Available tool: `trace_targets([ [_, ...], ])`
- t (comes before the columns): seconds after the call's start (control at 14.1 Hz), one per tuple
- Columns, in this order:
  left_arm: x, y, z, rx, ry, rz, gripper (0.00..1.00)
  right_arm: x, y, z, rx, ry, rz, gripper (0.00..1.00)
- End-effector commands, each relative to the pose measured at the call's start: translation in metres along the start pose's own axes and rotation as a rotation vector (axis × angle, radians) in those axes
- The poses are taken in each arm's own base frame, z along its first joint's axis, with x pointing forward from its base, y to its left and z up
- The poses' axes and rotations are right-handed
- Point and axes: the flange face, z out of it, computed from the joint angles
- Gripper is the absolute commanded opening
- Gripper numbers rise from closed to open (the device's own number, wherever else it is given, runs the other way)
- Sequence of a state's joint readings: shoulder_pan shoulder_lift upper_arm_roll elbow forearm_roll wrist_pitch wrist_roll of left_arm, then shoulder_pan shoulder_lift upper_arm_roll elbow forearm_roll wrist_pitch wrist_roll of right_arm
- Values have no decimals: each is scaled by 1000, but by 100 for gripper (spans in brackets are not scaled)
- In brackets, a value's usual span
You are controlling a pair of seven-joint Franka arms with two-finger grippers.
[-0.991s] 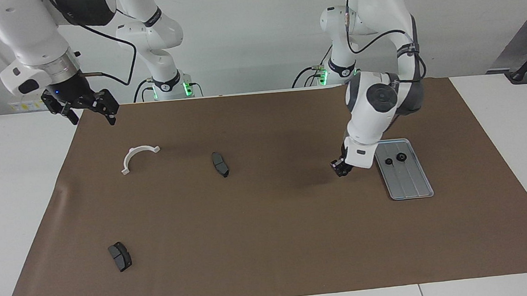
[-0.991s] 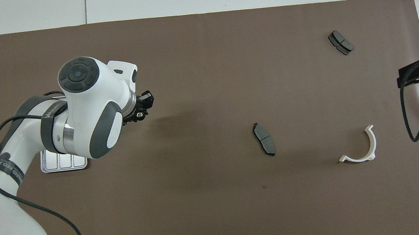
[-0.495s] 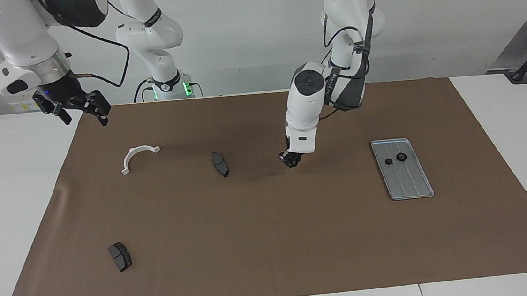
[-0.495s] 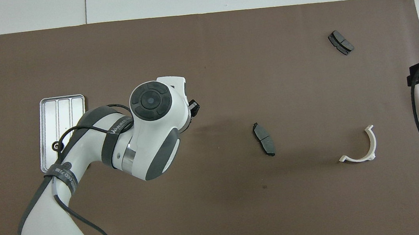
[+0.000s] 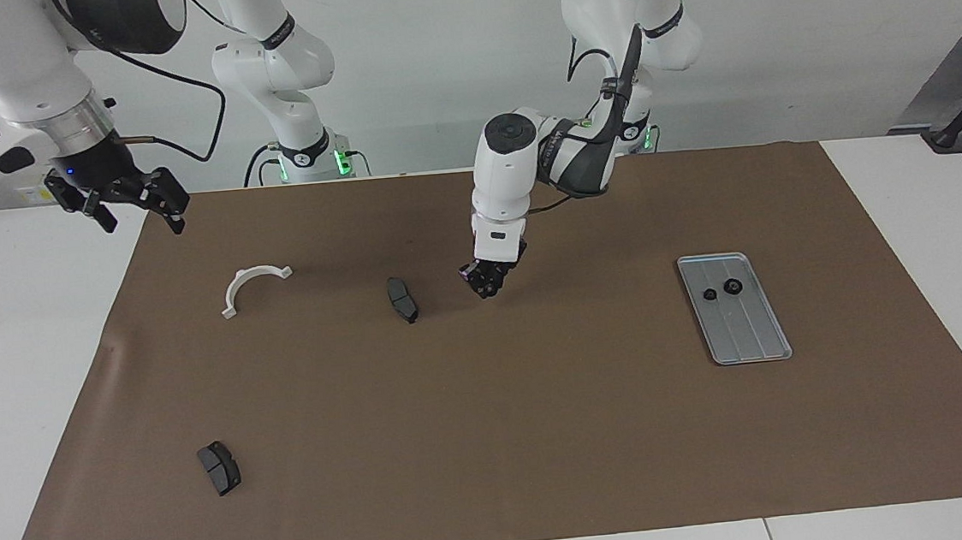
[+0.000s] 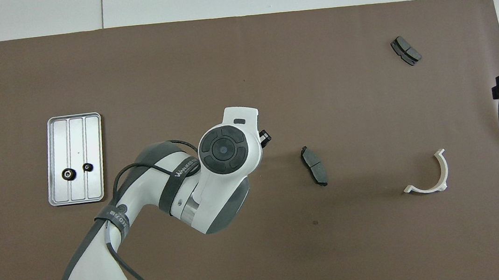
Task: Place bearing gear from tray to pile
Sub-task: 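Carry the black gear with the left gripper to mid-table and release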
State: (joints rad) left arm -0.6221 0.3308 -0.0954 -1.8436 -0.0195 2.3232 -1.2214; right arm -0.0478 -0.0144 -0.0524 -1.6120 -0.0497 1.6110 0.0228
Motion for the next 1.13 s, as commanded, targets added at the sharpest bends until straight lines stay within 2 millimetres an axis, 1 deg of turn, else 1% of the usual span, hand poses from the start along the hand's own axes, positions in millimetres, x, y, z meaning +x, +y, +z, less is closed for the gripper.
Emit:
trace_targets([
  [0.0,4,1,-1,-22,27,50,79,-5,3,1,20,17,-21,100],
  [0.07,5,2,-2,-25,28,48,84,-4,3,1,20,24,-21,100],
  [0.14,7,2,-2,-22,28,45,86,-4,3,1,20,26,-20,100],
  [0.21,16,-2,-6,-14,29,34,85,-4,3,1,20,26,-18,100],
  [0.28,30,-8,-13,-9,32,18,85,-4,2,2,22,23,-20,100],
  [0.35,63,-24,-21,10,34,3,85,-4,-2,6,22,19,-26,100],
  [0.42,83,-39,-31,31,31,43,84,-3,-5,12,22,23,-31,100],
  [0.5,109,-59,-41,62,18,89,84,-1,-14,23,22,33,-44,100],
  [0.57,131,-78,-47,91,1,125,84,5,-21,33,24,32,-49,100],
  [0.71,165,-109,-55,117,-22,189,84,19,-72,57,44,29,-40,100],
  [0.92,216,-163,-60,134,-55,310,84,30,-142,86,50,41,-8,100],
  [1.06,243,-199,-61,148,-89,411,84,31,-202,114,52,37,38,100],
])
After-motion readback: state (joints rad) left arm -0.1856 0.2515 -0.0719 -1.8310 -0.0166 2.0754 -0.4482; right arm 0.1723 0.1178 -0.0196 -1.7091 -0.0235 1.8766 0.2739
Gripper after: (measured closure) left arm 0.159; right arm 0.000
